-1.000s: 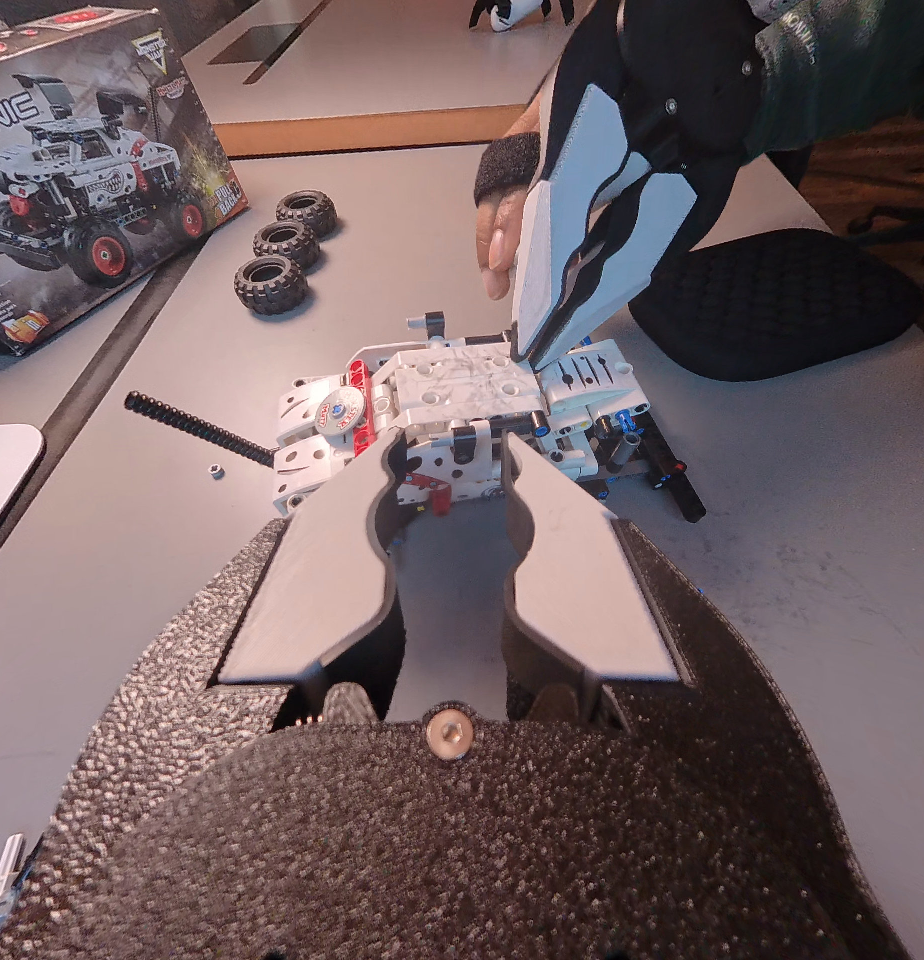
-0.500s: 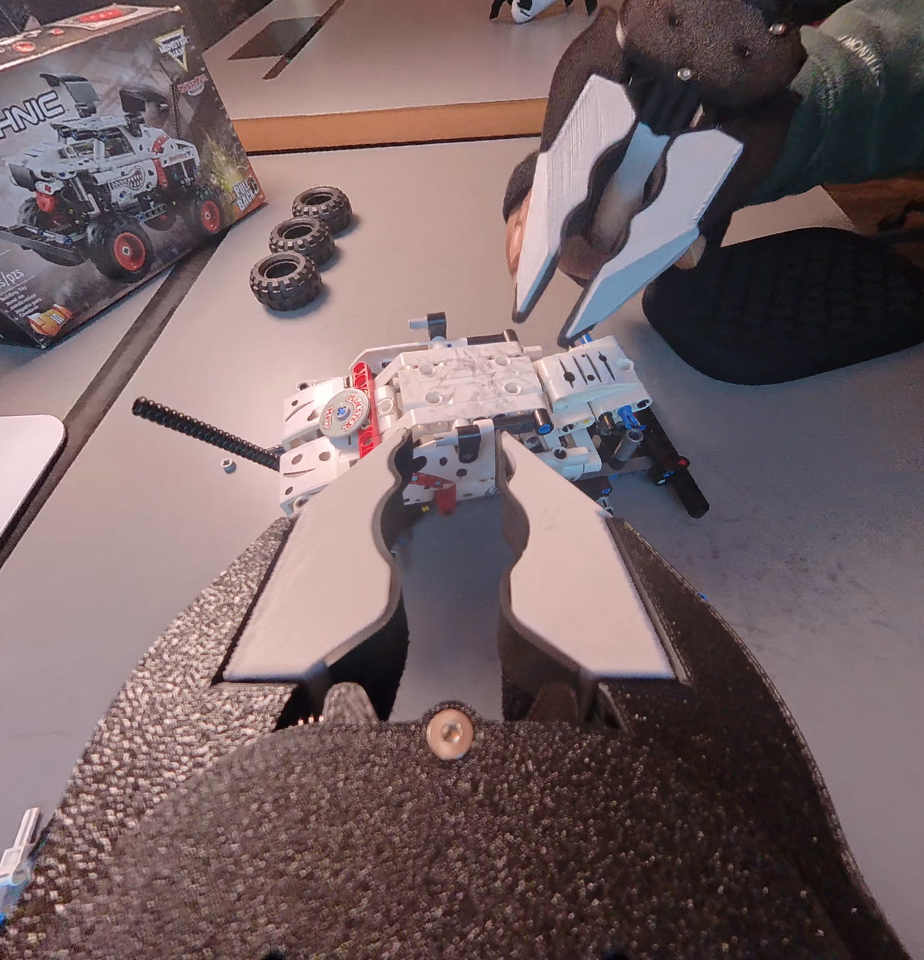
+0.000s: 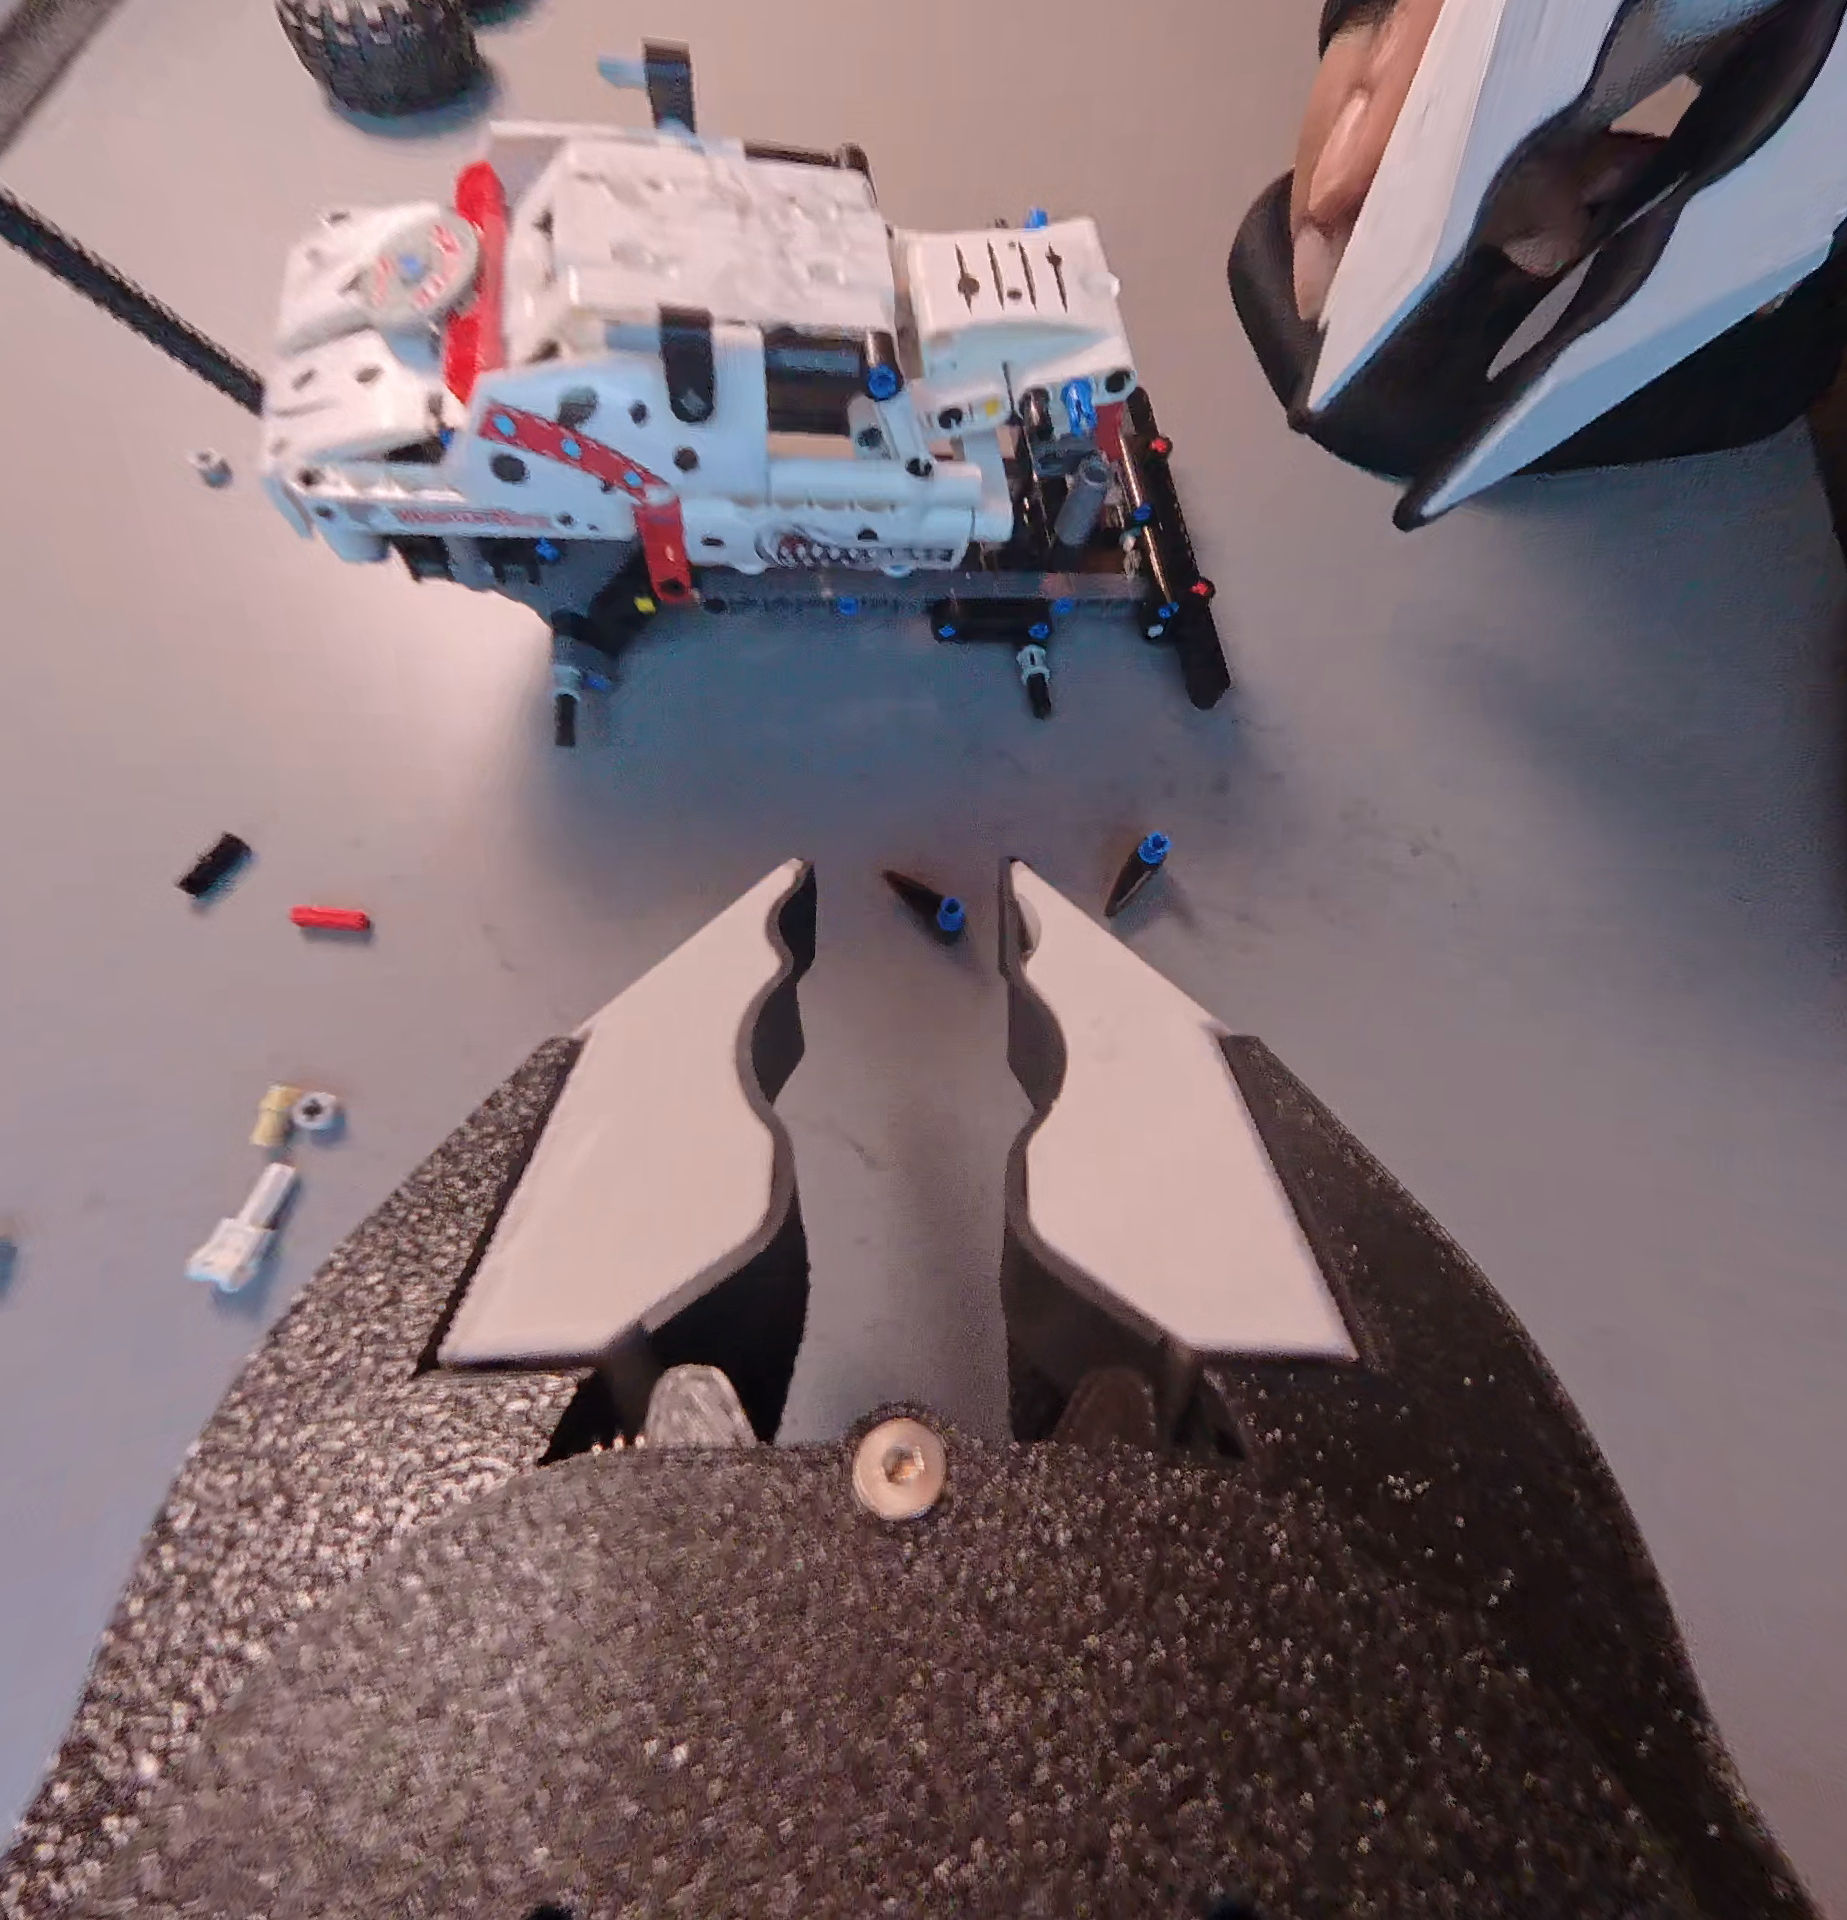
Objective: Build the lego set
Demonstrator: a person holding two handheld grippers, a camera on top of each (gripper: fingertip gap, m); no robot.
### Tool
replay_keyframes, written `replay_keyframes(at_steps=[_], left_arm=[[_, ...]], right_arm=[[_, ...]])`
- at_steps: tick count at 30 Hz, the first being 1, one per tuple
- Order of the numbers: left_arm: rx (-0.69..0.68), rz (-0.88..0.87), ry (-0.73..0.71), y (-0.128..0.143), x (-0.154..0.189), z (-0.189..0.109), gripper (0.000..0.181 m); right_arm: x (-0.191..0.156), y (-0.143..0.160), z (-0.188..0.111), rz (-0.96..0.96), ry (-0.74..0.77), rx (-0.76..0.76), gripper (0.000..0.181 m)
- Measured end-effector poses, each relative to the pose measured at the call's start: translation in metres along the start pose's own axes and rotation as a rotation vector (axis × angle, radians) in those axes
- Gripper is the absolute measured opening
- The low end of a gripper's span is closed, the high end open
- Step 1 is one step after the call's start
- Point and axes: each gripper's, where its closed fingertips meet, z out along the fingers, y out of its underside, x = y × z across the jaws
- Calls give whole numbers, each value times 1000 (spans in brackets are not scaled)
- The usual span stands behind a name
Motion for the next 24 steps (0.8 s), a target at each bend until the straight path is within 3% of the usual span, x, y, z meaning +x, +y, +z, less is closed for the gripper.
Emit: replay_keyframes(at_steps=[6, 8, 11, 14, 17, 19, 24], left_arm=[[-150, -3, -95, 25, 5, 23, 29], [-154, -16, -100, 25, 5, 27, 9], [-116, -96, -33, 20, 10, 28, 8], [122, -283, 193, -21, 33, 11, 7], [426, -493, 558, -78, 64, -28, 7], [555, -599, 740, -100, 76, -47, 6], [611, -709, 929, -115, 98, -52, 7]], right_arm=[[-8, 2, 8, 44, 36, -18, 20], [-11, 0, 9, 41, 52, -5, 20], [-12, -7, 8, 44, 78, 32, 20], [-5, -17, 1, 33, 160, 107, 21], [0, -46, -16, -38, 264, 288, 27], [-1, -67, -29, -124, 330, 393, 28], [0, -91, -44, -367, 504, 444, 26]])
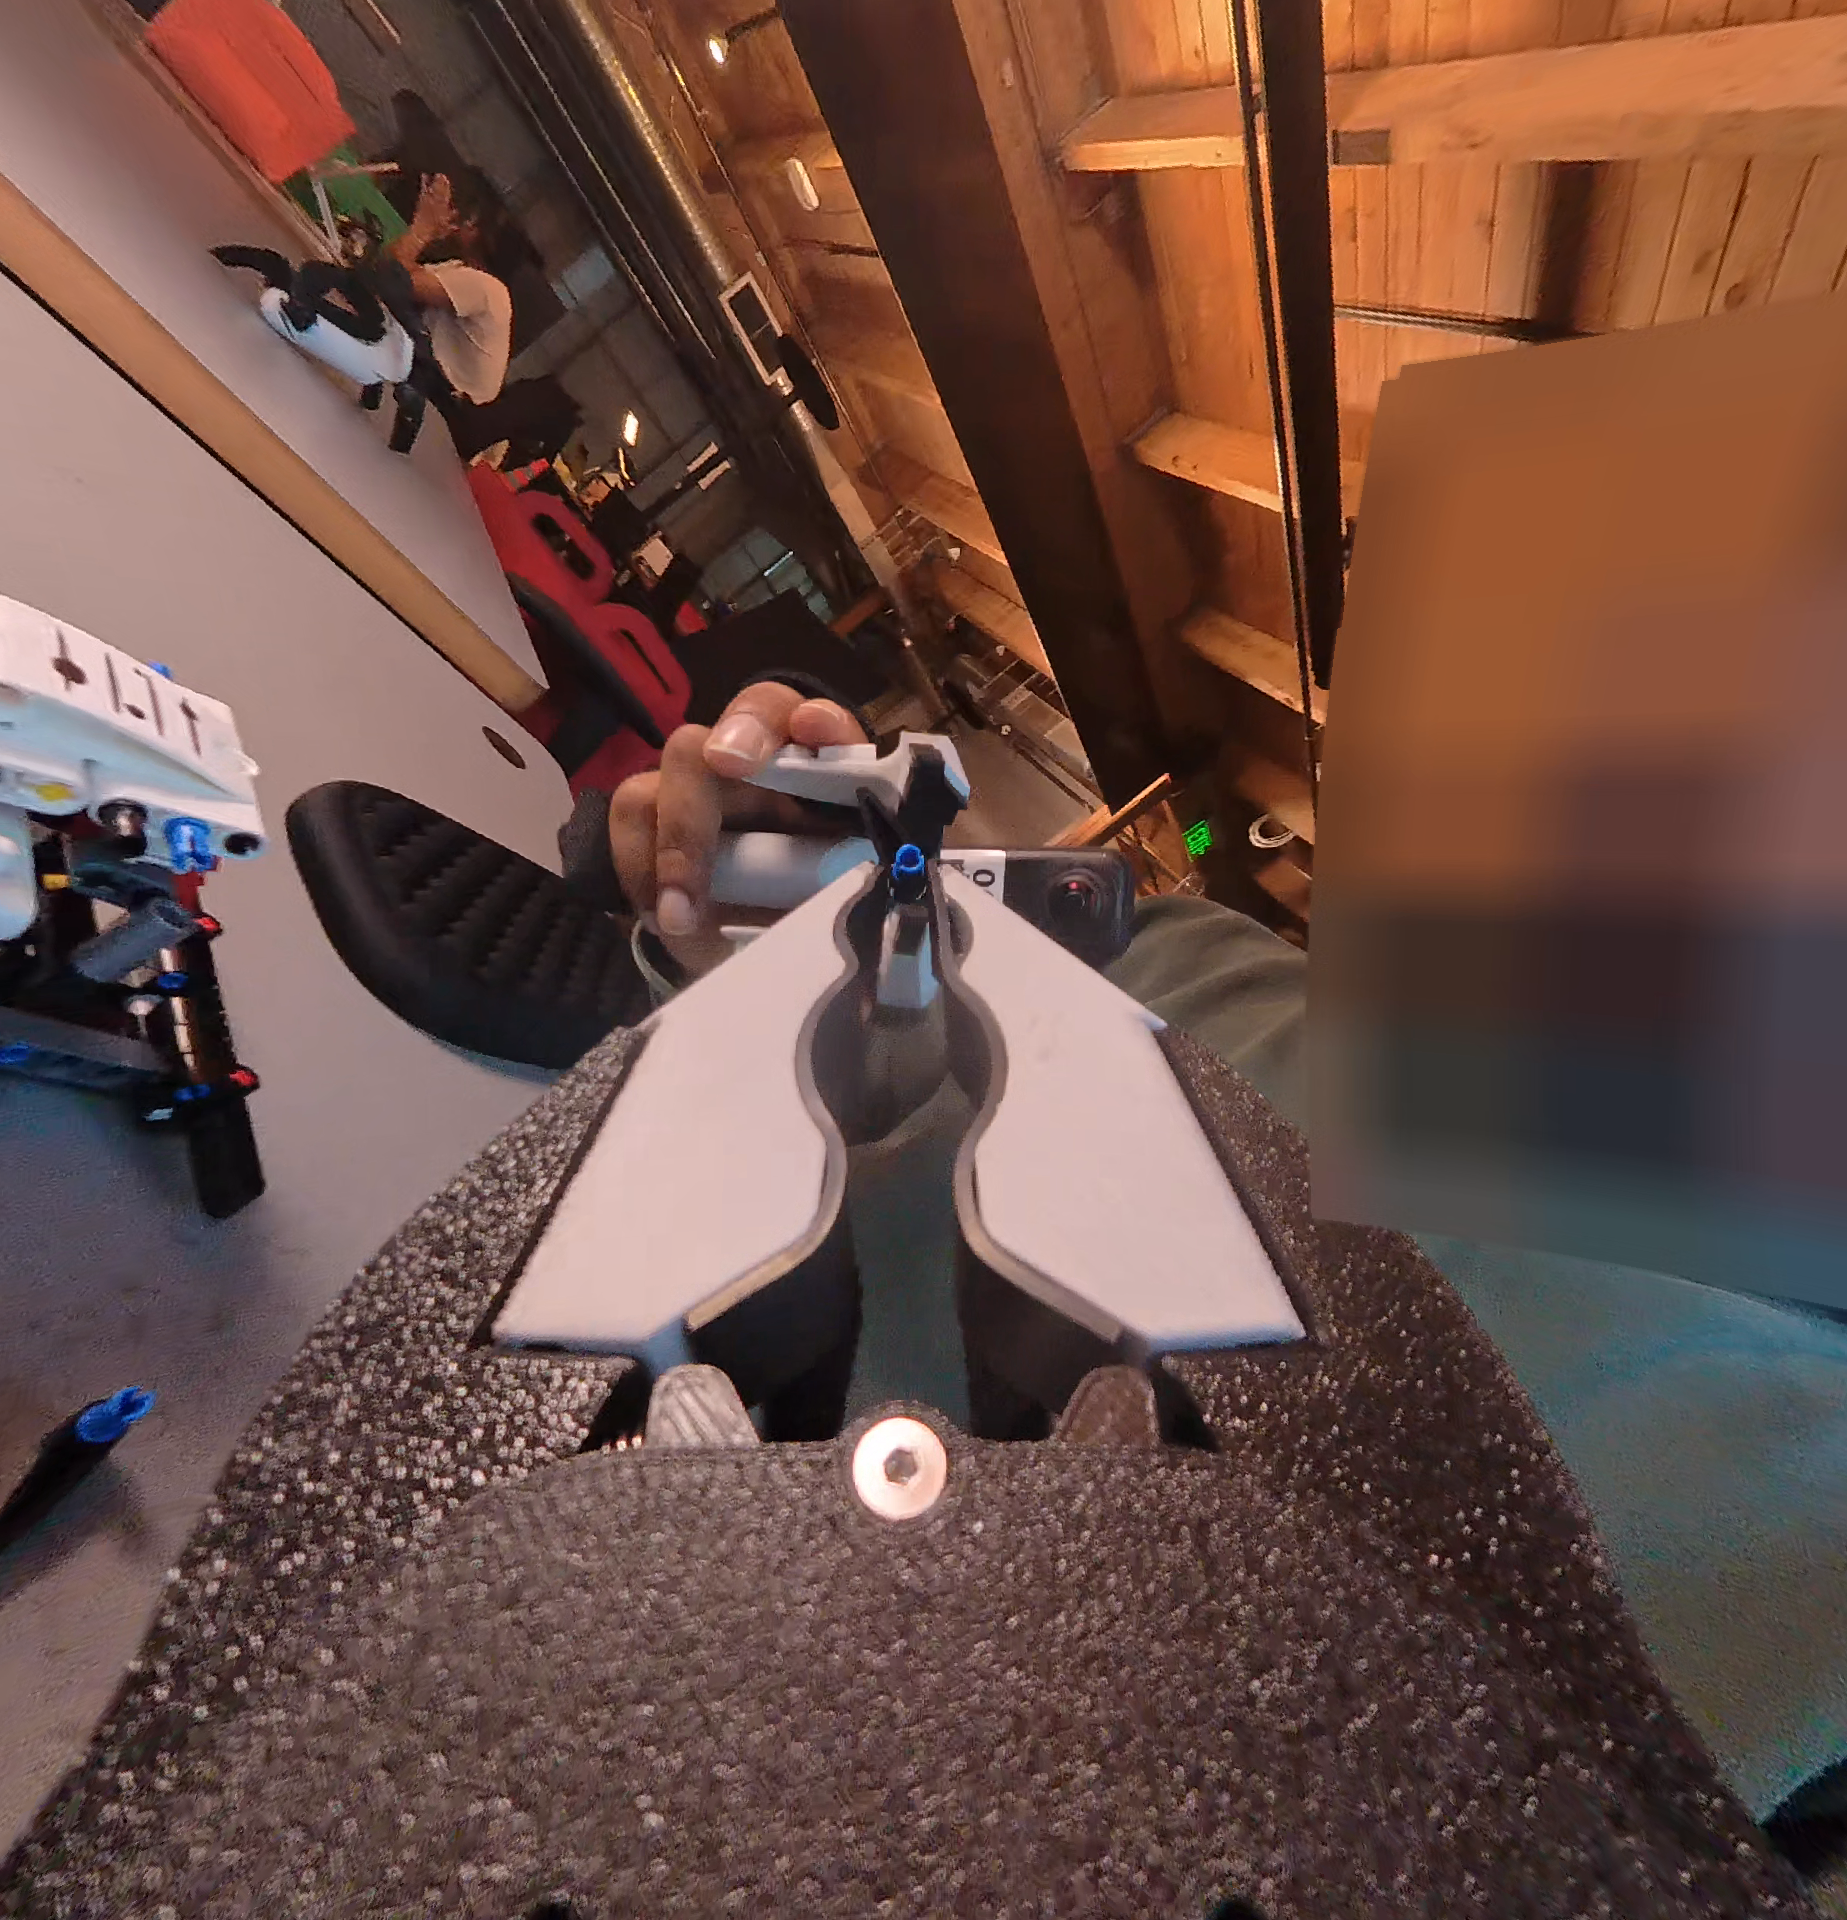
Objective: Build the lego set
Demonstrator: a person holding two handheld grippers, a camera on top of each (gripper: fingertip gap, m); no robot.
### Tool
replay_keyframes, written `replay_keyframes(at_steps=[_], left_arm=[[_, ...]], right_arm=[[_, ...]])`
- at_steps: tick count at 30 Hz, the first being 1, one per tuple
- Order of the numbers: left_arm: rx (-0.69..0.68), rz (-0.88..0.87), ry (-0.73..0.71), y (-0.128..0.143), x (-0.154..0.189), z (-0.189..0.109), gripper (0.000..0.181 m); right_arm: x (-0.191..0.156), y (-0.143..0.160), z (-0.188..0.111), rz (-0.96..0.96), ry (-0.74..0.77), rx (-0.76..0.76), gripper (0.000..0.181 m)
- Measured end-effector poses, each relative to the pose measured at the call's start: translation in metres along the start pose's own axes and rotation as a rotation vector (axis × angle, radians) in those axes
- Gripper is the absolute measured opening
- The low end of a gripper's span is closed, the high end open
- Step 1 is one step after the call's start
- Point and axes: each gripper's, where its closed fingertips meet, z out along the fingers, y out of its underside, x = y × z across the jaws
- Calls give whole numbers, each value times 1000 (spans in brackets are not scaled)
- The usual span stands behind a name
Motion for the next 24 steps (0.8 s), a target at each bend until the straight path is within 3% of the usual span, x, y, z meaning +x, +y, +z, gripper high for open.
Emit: replay_keyframes(at_steps=[5, 10, 14, 17, 20, 24], left_arm=[[-27, -36, -5, 12, -3, 12, 7], [-11, -40, -35, 11, -11, 10, 8], [39, 40, -74, -1, -13, -2, 16], [31, 164, -145, -4, -16, -9, 23], [13, 239, -116, -2, -8, -1, 26], [-7, 302, -98, 4, 0, 11, 25]], right_arm=[[-13, 5, 0, -243, -49, -23, 16], [-13, 11, -1, -194, -82, -36, 11], [-4, 16, -1, 117, -83, -19, 10], [4, 10, -2, 486, -147, 45, 9], [11, -2, -2, 888, -240, 160, 10], [14, -8, 0, 1255, -330, 271, 9]])
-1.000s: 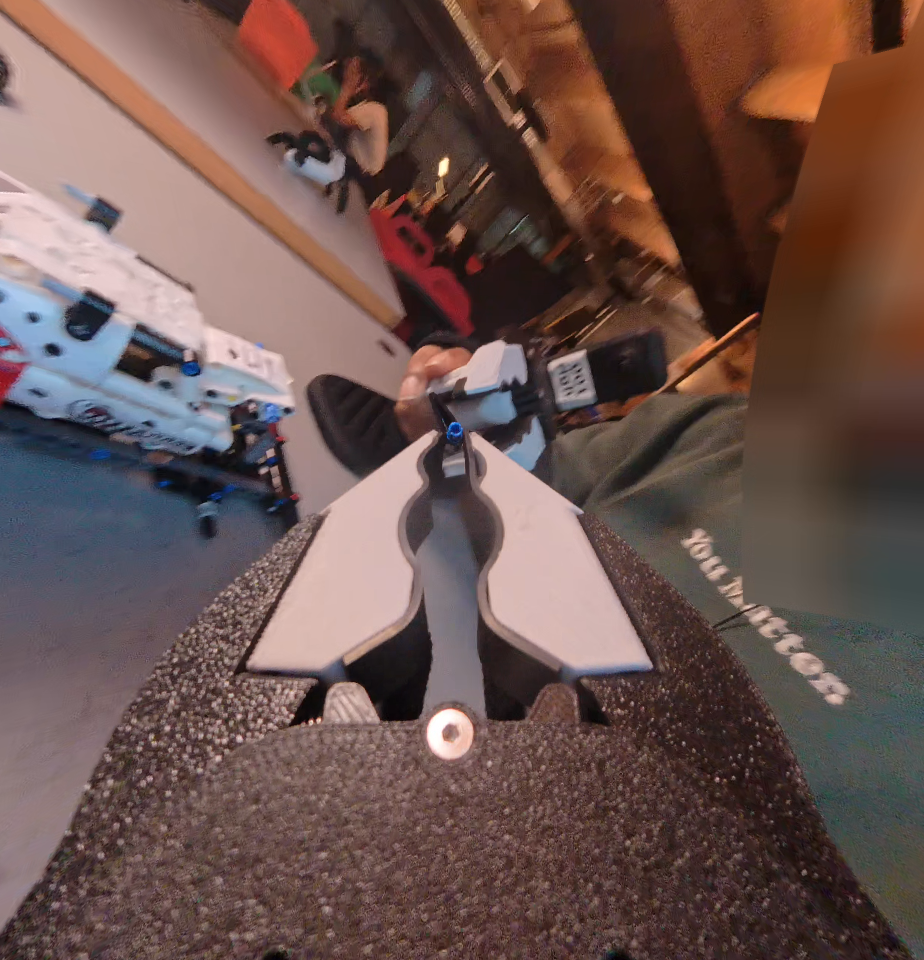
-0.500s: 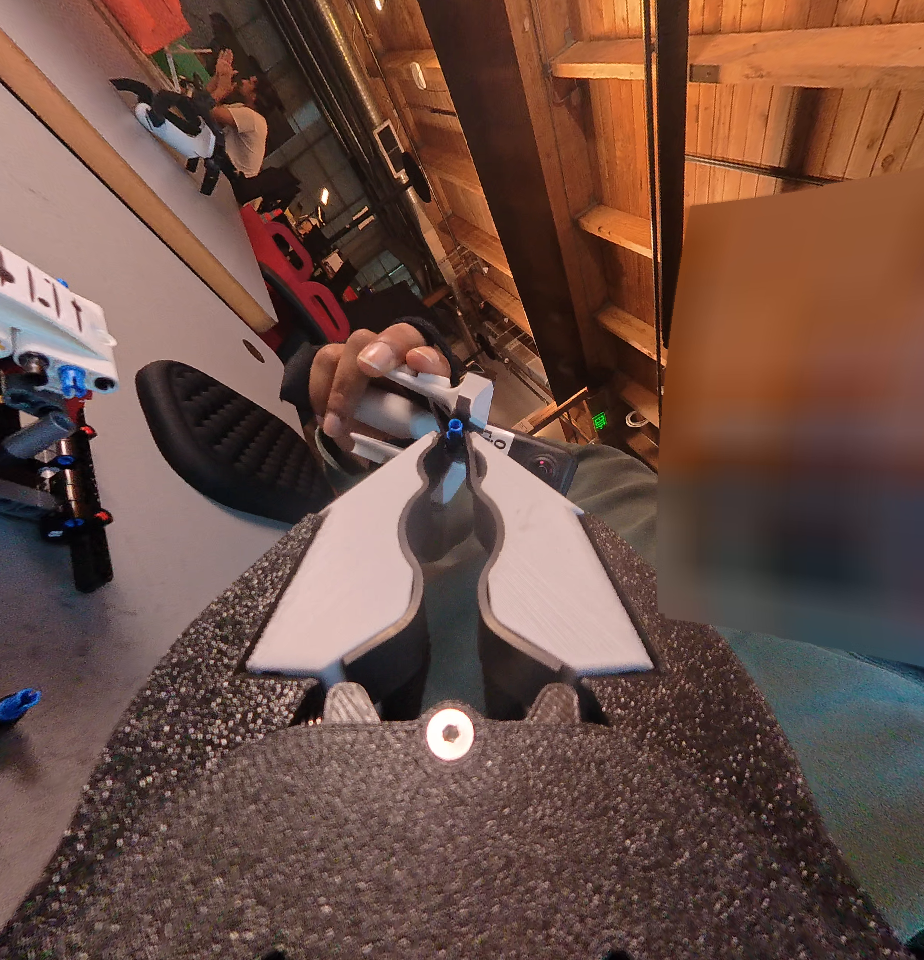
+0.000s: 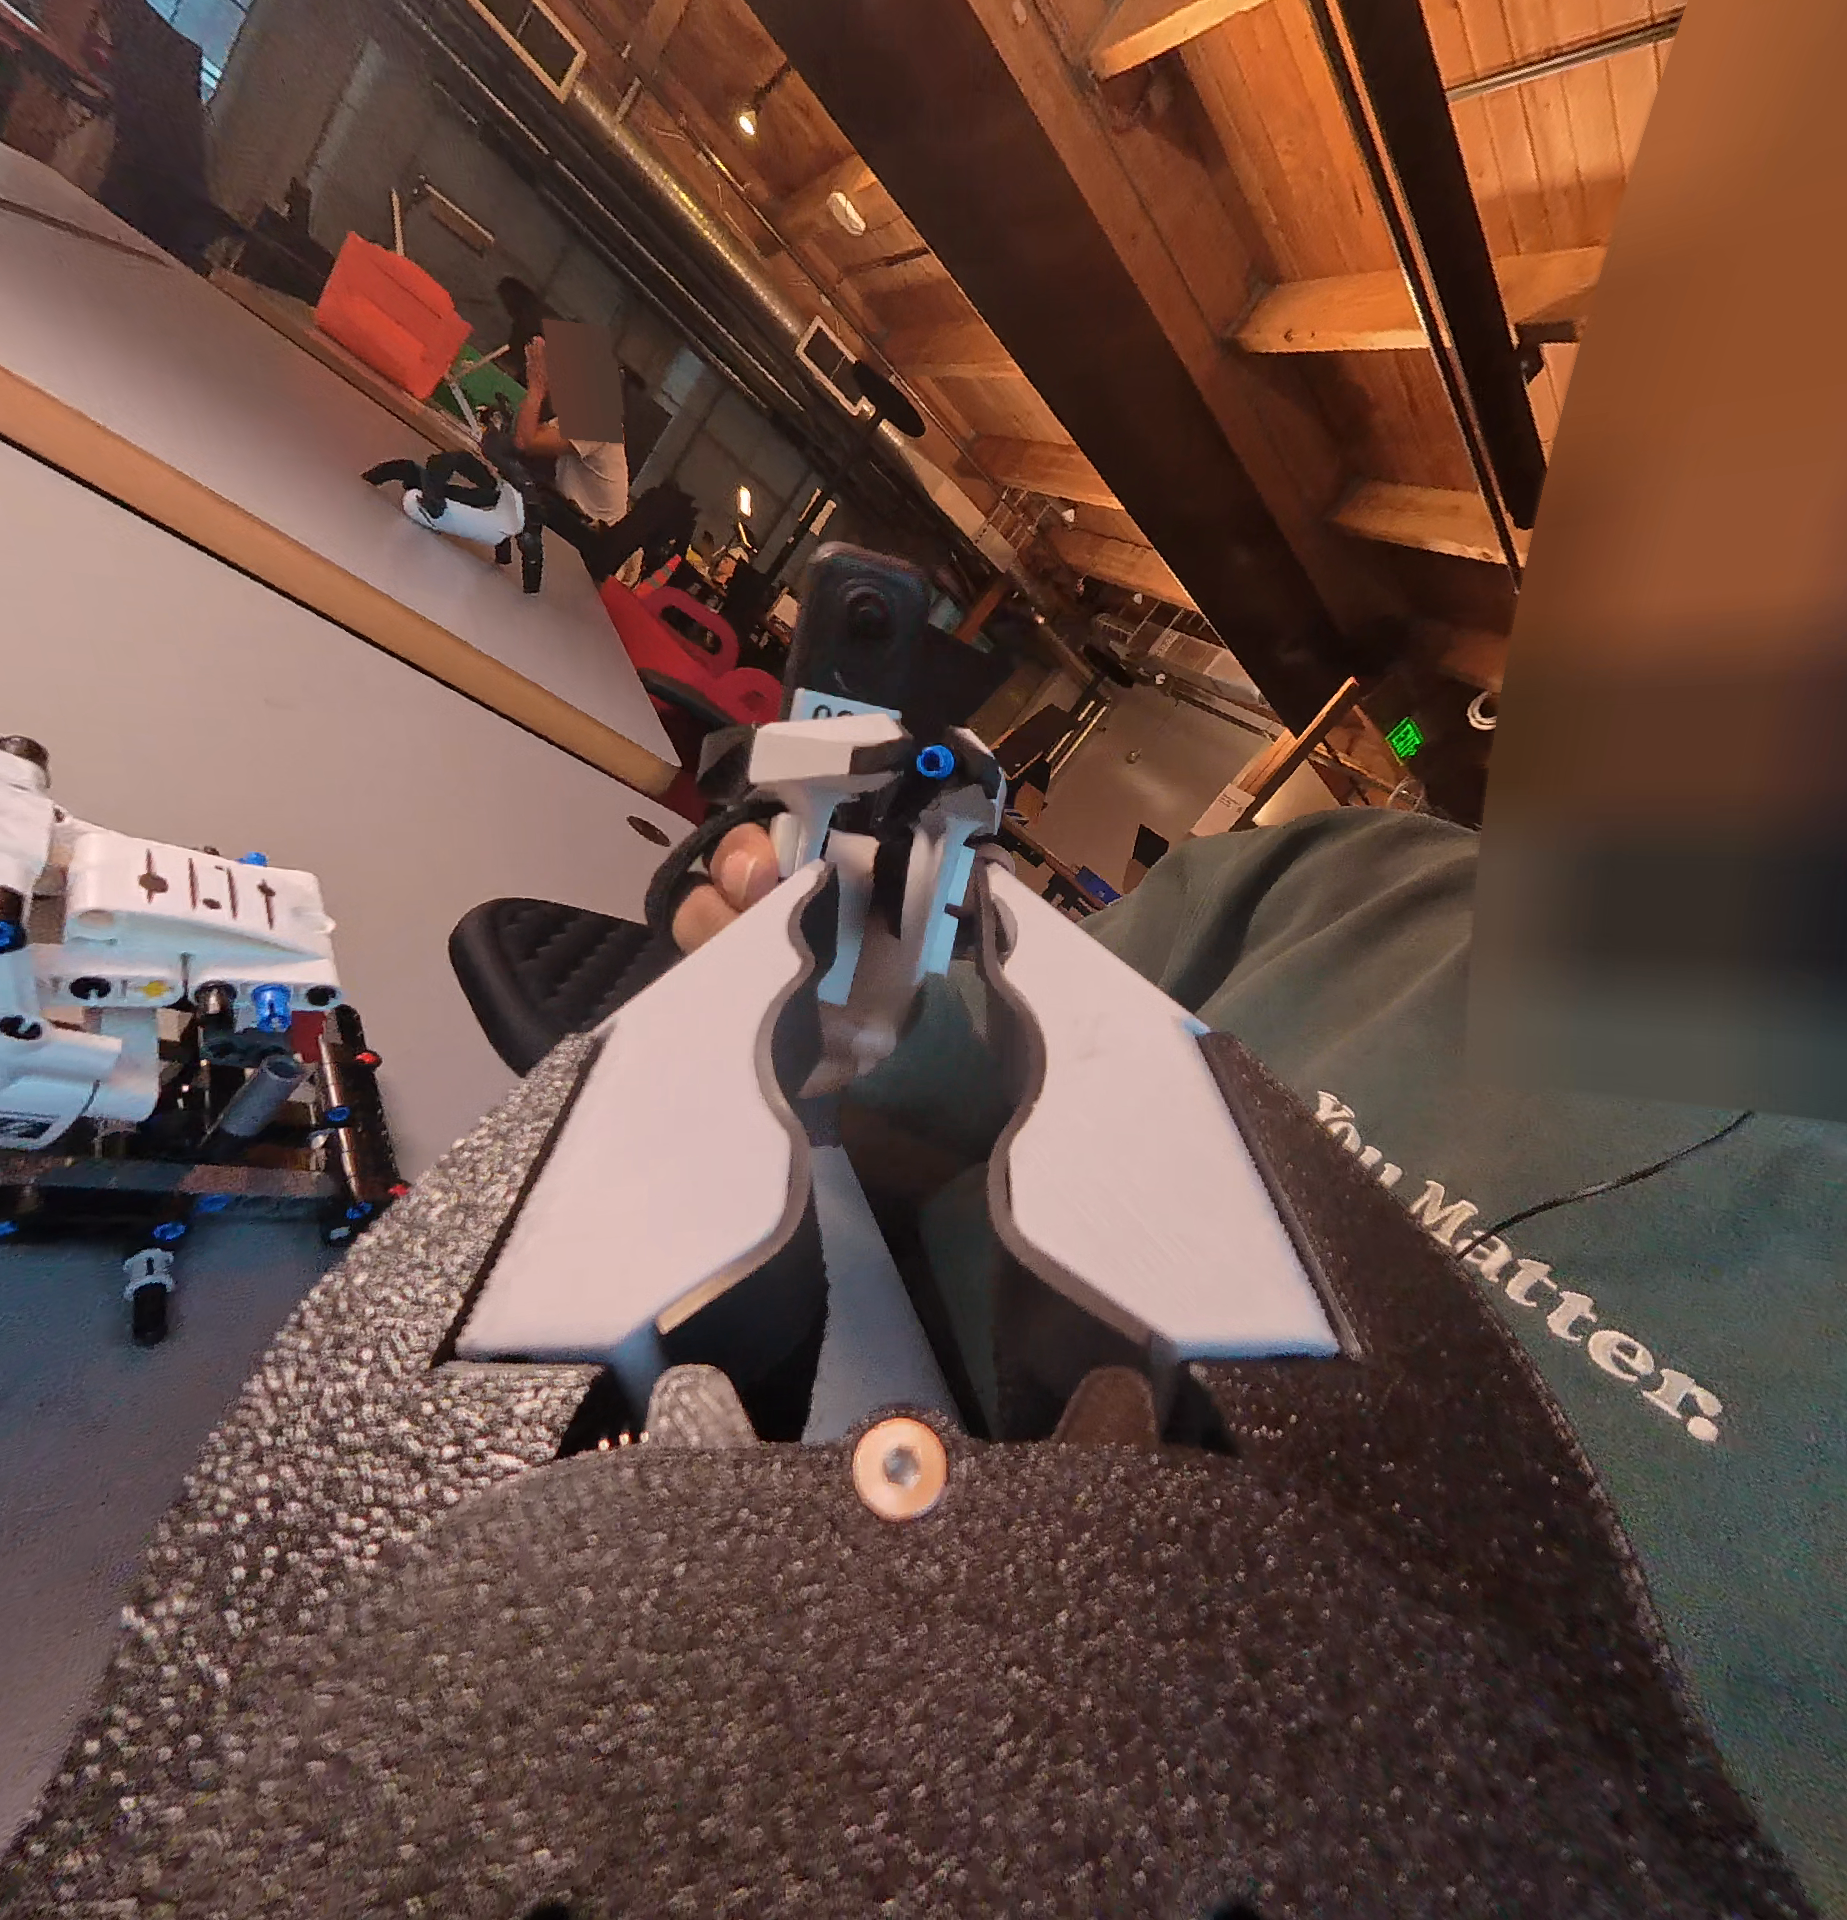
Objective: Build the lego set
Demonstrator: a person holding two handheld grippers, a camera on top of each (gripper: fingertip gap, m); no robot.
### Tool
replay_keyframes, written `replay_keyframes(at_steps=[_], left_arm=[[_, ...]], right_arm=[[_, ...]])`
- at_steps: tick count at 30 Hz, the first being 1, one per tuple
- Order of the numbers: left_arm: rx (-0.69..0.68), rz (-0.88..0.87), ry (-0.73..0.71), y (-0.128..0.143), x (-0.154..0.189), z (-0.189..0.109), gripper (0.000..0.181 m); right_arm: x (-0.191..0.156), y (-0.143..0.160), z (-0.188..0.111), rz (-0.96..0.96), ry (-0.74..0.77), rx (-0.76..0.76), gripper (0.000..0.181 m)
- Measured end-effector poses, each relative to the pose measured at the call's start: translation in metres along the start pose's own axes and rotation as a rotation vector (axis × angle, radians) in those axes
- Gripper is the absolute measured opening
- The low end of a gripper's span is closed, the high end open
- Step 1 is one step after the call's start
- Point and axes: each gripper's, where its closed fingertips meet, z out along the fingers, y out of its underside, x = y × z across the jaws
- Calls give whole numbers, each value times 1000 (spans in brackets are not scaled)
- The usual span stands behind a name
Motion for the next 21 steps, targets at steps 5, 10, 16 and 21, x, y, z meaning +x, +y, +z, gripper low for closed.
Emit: replay_keyframes(at_steps=[5, 10, 16, 21], left_arm=[[11, -15, -2, -1, 0, 2, 17], [9, -38, -45, -1, -6, 2, 8], [-53, -191, -81, 12, -21, -7, 5], [-132, -293, -71, 31, -27, -9, 5]], right_arm=[[1, 5, 3, 262, -74, 63, 9], [9, 13, 5, 325, -57, 64, 9], [24, 30, -1, 120, 57, -107, 9], [24, 48, -13, -450, 94, -461, 17]])
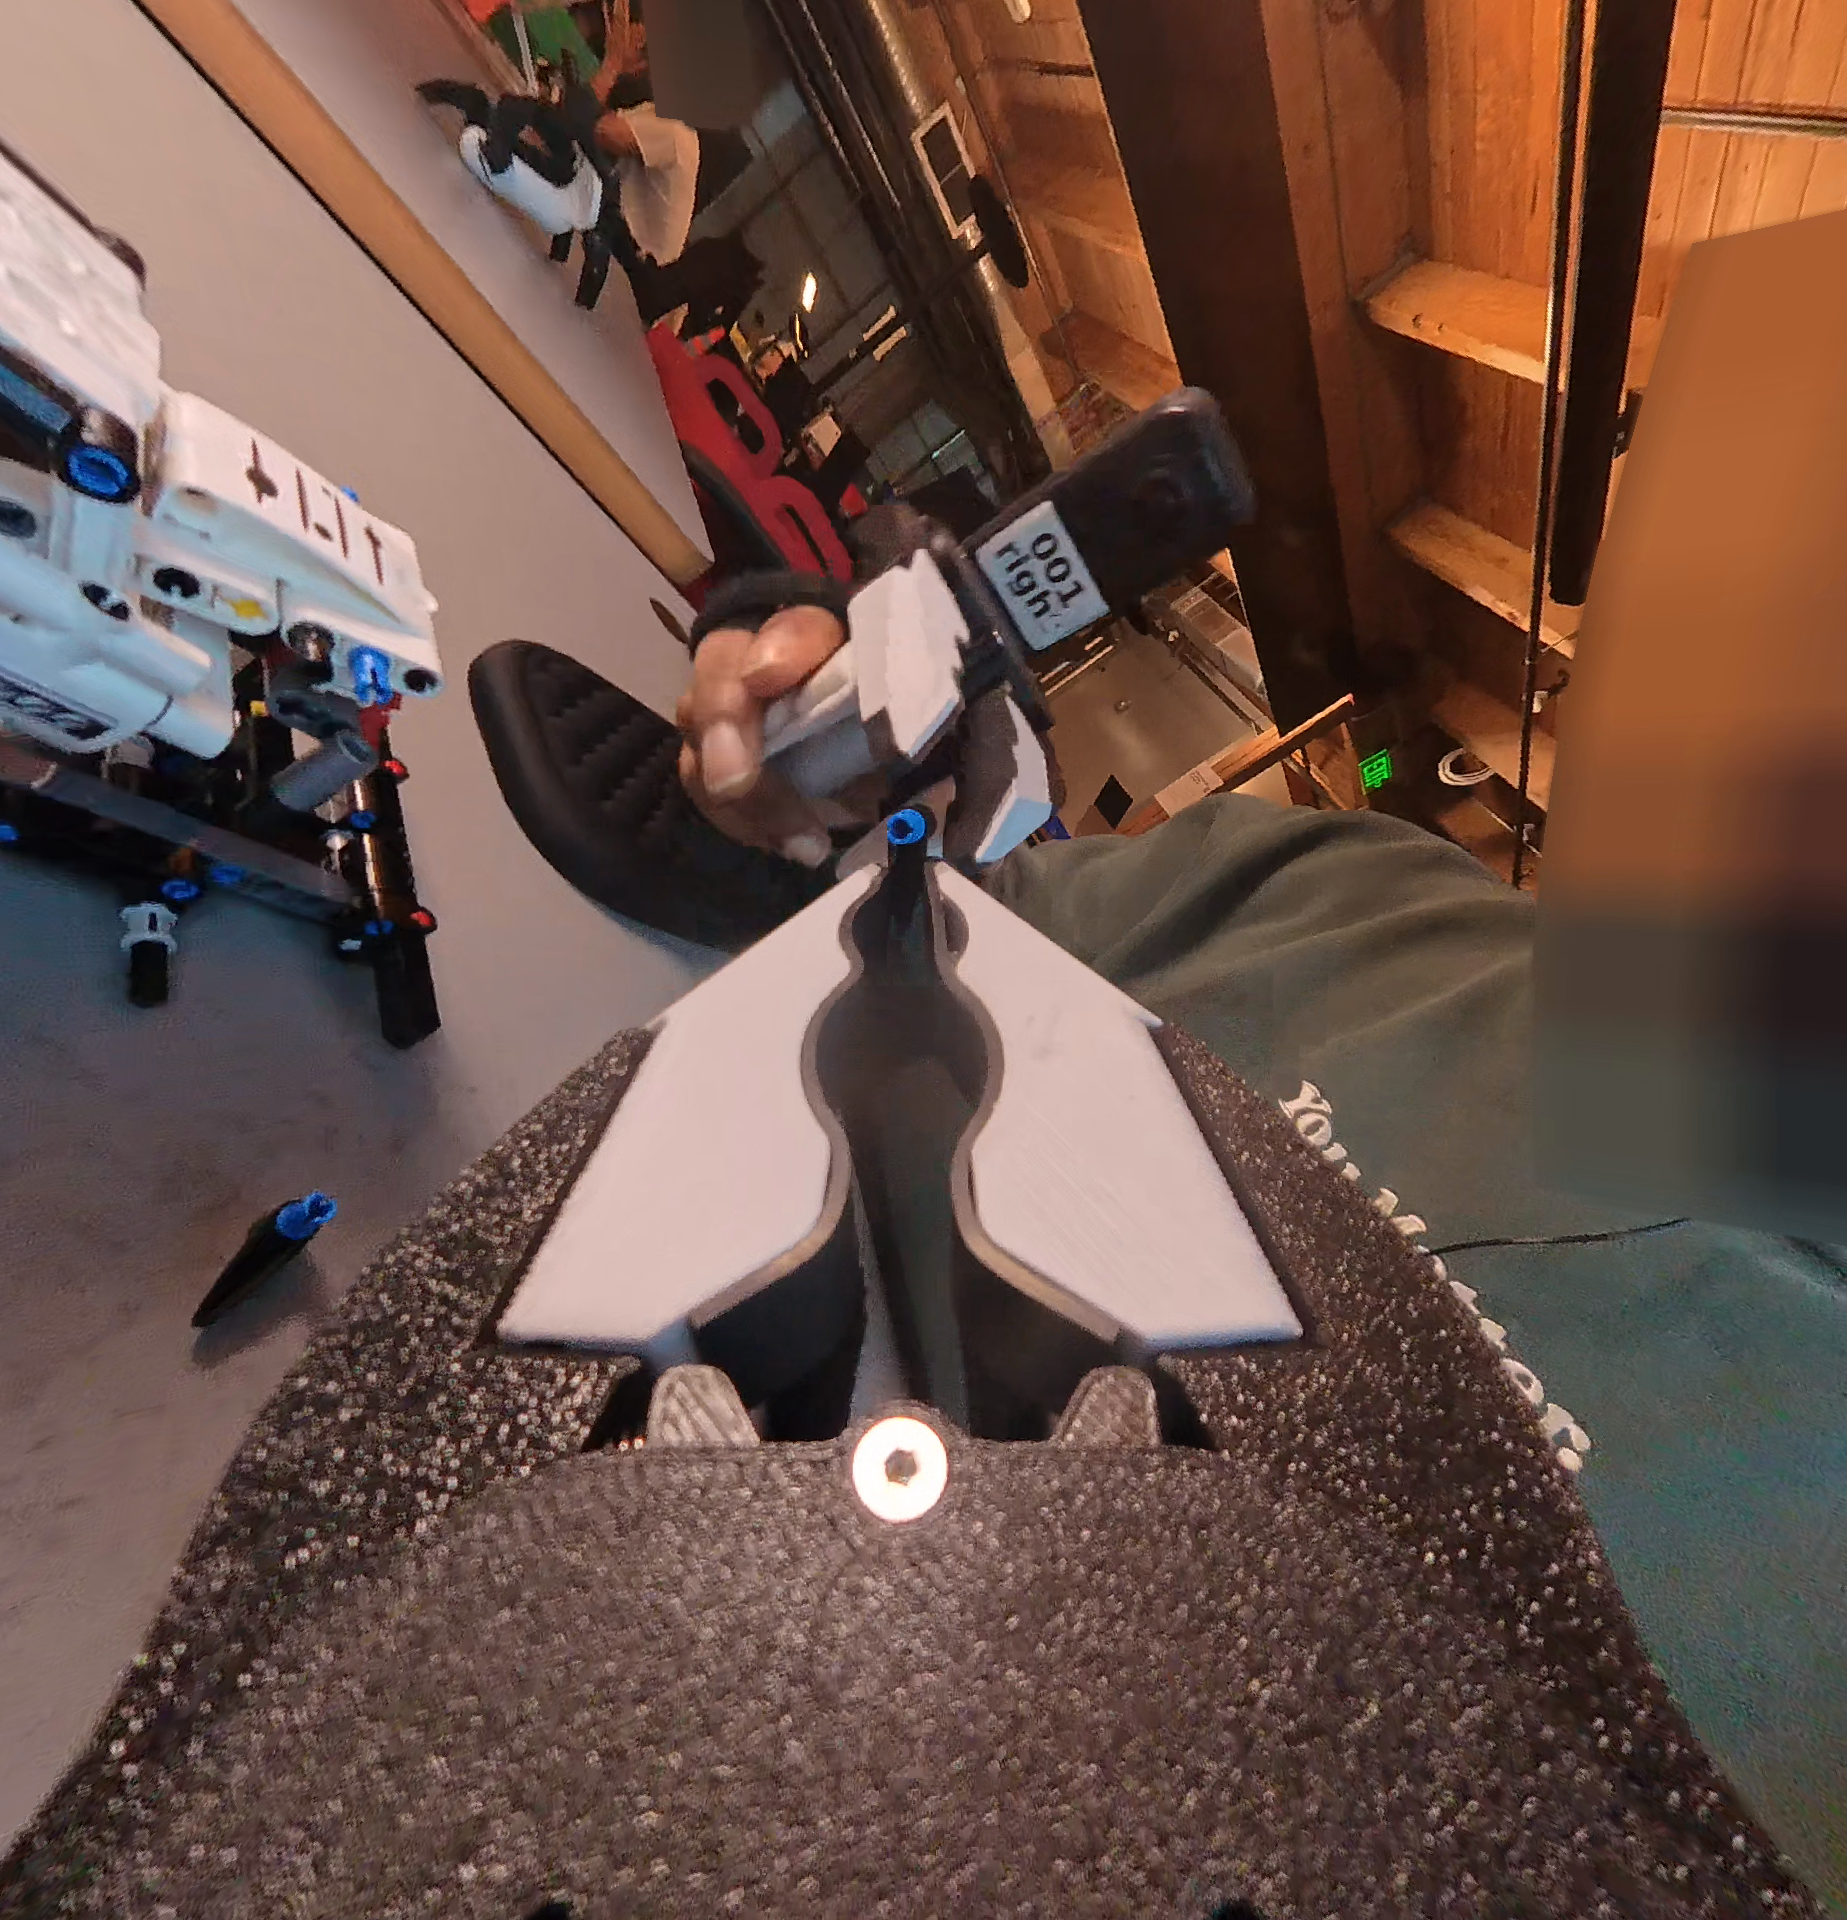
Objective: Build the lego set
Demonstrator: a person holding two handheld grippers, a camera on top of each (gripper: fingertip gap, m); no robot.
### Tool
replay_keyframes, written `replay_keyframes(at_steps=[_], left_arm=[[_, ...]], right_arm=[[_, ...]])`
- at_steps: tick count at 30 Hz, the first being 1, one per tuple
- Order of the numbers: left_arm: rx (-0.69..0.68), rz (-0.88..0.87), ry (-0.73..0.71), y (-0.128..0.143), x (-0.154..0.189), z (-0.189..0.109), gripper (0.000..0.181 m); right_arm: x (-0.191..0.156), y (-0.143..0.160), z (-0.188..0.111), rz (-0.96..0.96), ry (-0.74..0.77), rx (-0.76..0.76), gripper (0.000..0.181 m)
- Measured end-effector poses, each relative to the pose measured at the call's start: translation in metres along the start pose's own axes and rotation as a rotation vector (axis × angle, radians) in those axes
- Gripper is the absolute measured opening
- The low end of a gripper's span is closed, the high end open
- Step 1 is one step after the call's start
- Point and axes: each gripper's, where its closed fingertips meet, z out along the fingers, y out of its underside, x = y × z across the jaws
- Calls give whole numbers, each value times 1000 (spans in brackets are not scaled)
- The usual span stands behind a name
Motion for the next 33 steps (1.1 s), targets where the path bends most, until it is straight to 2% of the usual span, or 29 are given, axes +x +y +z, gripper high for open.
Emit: replay_keyframes(at_steps=[6, 12, 15, 19, 23, 27, 33], left_arm=[[-59, -55, -4, 13, -7, 5, 5], [-67, -98, -24, 16, -15, 5, 5], [-49, -125, -17, 15, -17, 3, 5], [3, -137, 1, 6, -16, -1, 5], [13, -131, -13, 4, -16, -1, 5], [50, -134, -39, -1, -21, -5, 5], [65, -146, -44, -2, -21, -2, 5]], right_arm=[[-10, 26, -5, -589, -37, -258, 25], [-5, 31, 1, -925, 32, -296, 19], [-2, 33, 1, -973, 51, -294, 17], [5, 29, -1, -957, 128, -245, 0], [8, 28, 2, -945, 188, -227, 0], [8, 22, 1, -906, 217, -189, 18], [7, 24, 7, -1030, 268, -226, 11]])
